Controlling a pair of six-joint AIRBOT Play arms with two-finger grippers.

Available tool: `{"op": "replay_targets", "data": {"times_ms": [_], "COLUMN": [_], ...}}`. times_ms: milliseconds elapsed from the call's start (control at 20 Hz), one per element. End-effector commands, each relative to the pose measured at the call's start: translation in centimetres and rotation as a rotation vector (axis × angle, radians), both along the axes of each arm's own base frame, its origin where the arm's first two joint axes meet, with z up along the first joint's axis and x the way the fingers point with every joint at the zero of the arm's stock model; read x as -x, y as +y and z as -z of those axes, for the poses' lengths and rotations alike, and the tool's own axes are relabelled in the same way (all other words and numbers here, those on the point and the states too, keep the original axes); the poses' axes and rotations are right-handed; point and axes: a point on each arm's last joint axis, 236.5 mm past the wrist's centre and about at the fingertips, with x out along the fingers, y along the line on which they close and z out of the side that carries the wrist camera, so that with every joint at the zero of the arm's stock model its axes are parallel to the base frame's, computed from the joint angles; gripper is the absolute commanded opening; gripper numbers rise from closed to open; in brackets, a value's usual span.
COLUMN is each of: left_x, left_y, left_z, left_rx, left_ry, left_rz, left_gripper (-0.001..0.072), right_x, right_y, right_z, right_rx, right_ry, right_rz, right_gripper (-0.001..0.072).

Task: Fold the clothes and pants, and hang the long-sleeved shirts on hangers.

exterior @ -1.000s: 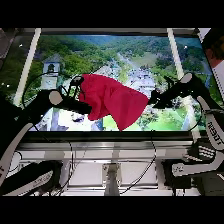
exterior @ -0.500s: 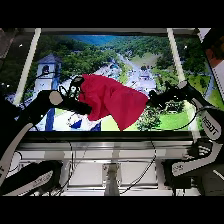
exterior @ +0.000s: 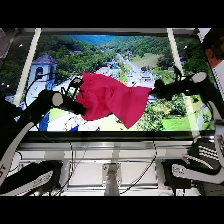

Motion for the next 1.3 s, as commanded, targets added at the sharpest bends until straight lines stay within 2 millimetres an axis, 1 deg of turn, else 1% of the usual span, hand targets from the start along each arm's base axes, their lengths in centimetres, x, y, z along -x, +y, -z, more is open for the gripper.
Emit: {"op": "replay_targets", "data": {"times_ms": [0,50,100,250,300,350,400,450,500,550,600,650,750,800,850,900,950,1000,1100,1150,1200,1250], "left_x": [-0.7,-0.6,-0.6,-0.5,-0.4,-0.4,-0.4,-0.4,-0.4,-0.4,-0.4,-0.4,-0.4,-0.4,-0.4,-0.4,-0.6,-0.9,-1.5,-1.7,-1.7,-1.7], "left_y": [2.4,2.4,2.4,2.5,2.4,2.3,2.2,2.2,2.2,2.2,2.2,2.2,2.2,2.2,2.3,2.4,2.7,3.0,3.9,4.3,4.6,4.5], "left_z": [1.1,1.3,1.4,1.6,1.6,1.6,1.6,1.6,1.6,1.6,1.6,1.6,1.6,1.6,1.6,1.6,1.6,1.5,1.4,1.4,1.4,1.4], "left_rx": [-0.112,-0.114,-0.116,-0.118,-0.115,-0.109,-0.103,-0.102,-0.100,-0.100,-0.100,-0.100,-0.101,-0.101,-0.101,-0.093,-0.083,-0.074,-0.063,-0.063,-0.062,-0.057], "left_ry": [-0.010,-0.004,0.000,0.005,0.006,0.009,0.011,0.011,0.012,0.012,0.013,0.012,0.012,0.012,0.012,0.016,0.020,0.016,0.002,0.002,0.004,0.005], "left_rz": [-0.004,-0.003,-0.003,-0.003,-0.003,-0.006,-0.008,-0.015,-0.022,-0.022,-0.022,-0.022,-0.022,-0.022,-0.025,-0.057,-0.102,-0.137,-0.178,-0.190,-0.201,-0.202], "left_gripper": [0.0017,0.0017,0.0017,0.0017,0.0017,0.0017,0.0017,0.0017,0.0017,0.0017,0.0017,0.0017,0.0017,0.0018,0.0018,0.0018,0.0016,0.0016,0.0016,0.0017,0.0016,0.0017], "right_x": [-1.8,-3.4,-5.4,-12.0,-14.1,-16.1,-18.1,-19.9,-21.3,-22.2,-22.6,-22.6,-22.0,-21.3,-20.5,-19.3,-18.1,-16.3,-12.1,-9.6,-7.4,-5.0], "right_y": [-0.1,-0.6,-1.6,-5.3,-6.6,-7.8,-8.8,-9.9,-10.8,-11.2,-11.6,-11.6,-11.4,-11.1,-11.0,-11.0,-11.1,-11.3,-11.4,-11.0,-10.6,-10.0], "right_z": [-6.9,-8.3,-9.7,-13.4,-13.7,-13.7,-13.3,-13.0,-12.6,-12.2,-11.7,-11.0,-9.7,-9.0,-8.3,-7.5,-6.5,-5.0,-1.1,0.9,2.5,4.0], "right_rx": [-0.002,0.006,0.020,0.060,0.072,0.082,0.097,0.115,0.133,0.147,0.158,0.165,0.189,0.195,0.196,0.204,0.215,0.227,0.256,0.241,0.228,0.204], "right_ry": [-0.195,-0.257,-0.332,-0.545,-0.593,-0.629,-0.669,-0.717,-0.757,-0.781,-0.787,-0.771,-0.723,-0.682,-0.637,-0.582,-0.523,-0.440,-0.275,-0.195,-0.142,-0.099], "right_rz": [0.040,0.075,0.129,0.318,0.375,0.430,0.487,0.548,0.602,0.631,0.648,0.636,0.575,0.533,0.493,0.445,0.395,0.337,0.190,0.139,0.120,0.133], "right_gripper": [0.0003,0.0003,0.0003,0.0003,0.0004,0.0007,0.0028,0.0144,0.0344,0.0454,0.0461,0.0461,0.0455,0.0430,0.0272,0.0017,0.0006,0.0004,0.0003,0.0002,0.0002,0.0002]}}
